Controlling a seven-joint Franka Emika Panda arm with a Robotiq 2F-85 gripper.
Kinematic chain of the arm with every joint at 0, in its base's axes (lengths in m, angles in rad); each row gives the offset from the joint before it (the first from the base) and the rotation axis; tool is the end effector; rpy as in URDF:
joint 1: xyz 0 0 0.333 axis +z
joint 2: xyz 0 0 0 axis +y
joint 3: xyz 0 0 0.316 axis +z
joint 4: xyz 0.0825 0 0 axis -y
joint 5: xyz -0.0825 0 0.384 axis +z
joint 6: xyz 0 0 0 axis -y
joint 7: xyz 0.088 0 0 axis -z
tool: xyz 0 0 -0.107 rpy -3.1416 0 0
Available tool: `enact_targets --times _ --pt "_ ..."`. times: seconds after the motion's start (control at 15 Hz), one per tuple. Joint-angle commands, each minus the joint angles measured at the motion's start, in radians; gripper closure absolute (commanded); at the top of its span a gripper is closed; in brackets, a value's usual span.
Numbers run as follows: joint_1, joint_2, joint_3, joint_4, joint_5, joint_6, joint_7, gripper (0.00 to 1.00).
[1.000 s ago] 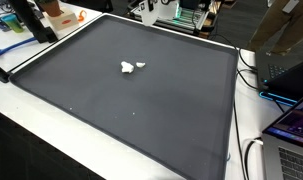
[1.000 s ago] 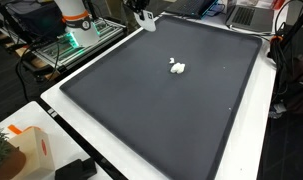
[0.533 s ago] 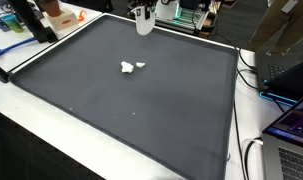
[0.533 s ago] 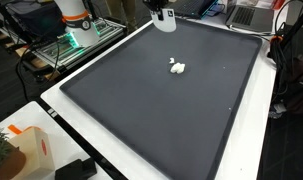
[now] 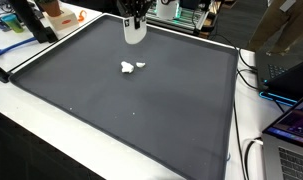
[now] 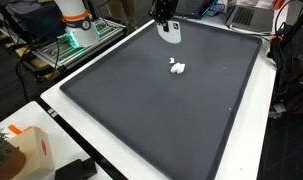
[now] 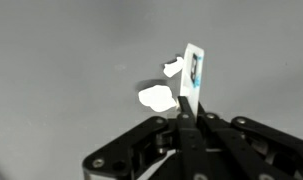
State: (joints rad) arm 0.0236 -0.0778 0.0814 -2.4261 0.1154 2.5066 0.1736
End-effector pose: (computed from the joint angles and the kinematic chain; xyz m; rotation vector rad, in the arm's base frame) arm 0.4903 0.0508 0.3519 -3.0336 0.2369 -0.2241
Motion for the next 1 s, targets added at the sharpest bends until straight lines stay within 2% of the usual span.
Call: enact_targets --times 0.0,0.67,0.93 --pt "0.0 0.07 -0.013 0.037 -0.051 0.037 0.04 0.99" --pt "0.021 0.238 -0.049 0.146 -0.151 0.041 0.172 0.99" --pt "0.03 0.281 -0.066 0.167 -0.156 0.036 0.19 0.99"
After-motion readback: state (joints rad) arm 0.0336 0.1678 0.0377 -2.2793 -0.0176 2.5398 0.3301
